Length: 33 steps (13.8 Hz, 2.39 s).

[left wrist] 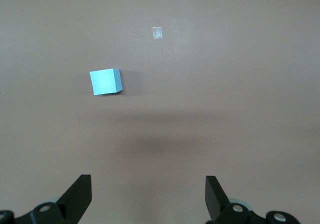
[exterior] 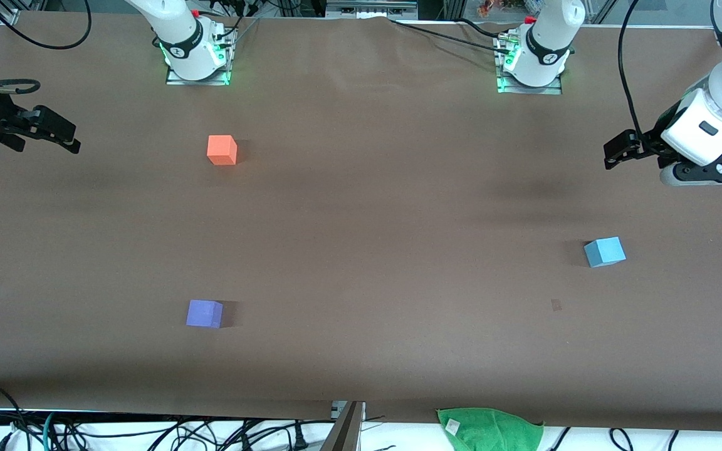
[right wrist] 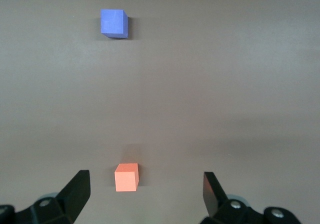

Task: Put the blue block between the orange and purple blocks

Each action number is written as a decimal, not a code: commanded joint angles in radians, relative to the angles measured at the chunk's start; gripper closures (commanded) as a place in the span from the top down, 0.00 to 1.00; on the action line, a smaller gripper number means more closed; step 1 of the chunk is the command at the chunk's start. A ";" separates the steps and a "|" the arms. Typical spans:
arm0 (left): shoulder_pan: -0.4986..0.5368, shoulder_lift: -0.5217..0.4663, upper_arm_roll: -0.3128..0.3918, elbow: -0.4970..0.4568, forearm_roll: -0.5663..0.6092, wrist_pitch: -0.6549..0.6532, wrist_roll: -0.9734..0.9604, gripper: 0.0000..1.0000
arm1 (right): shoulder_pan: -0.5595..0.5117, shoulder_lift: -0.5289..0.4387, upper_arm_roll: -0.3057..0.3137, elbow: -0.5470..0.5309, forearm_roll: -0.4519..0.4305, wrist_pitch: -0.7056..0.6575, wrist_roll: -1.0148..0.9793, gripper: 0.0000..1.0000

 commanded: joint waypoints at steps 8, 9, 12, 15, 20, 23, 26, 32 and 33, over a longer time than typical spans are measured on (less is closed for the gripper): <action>0.047 0.103 0.009 0.099 -0.017 -0.028 0.009 1.00 | -0.007 0.003 0.003 0.018 -0.009 -0.018 -0.018 1.00; 0.047 0.103 0.009 0.099 -0.017 -0.028 0.009 1.00 | -0.007 0.003 0.003 0.018 -0.009 -0.018 -0.018 1.00; 0.048 0.103 0.009 0.098 -0.017 -0.028 0.009 1.00 | -0.007 0.003 0.003 0.016 -0.009 -0.018 -0.018 1.00; 0.059 0.103 0.011 0.083 -0.008 -0.028 0.012 1.00 | -0.007 0.003 0.003 0.018 -0.009 -0.018 -0.018 1.00; 0.115 0.166 0.011 -0.051 -0.001 0.198 0.010 1.00 | -0.007 0.003 0.003 0.018 -0.009 -0.018 -0.018 1.00; 0.146 0.196 0.011 -0.218 -0.001 0.494 0.013 0.99 | -0.007 0.003 0.003 0.016 -0.009 -0.018 -0.018 1.00; 0.155 0.294 0.012 -0.304 0.003 0.794 0.021 1.00 | -0.007 0.003 0.003 0.016 -0.009 -0.018 -0.018 1.00; 0.254 0.437 0.009 -0.328 0.083 0.952 0.073 1.00 | -0.007 0.003 0.003 0.016 -0.009 -0.018 -0.018 1.00; 0.254 0.451 0.009 -0.339 0.081 0.961 0.064 1.00 | -0.007 0.003 0.003 0.018 -0.009 -0.018 -0.018 1.00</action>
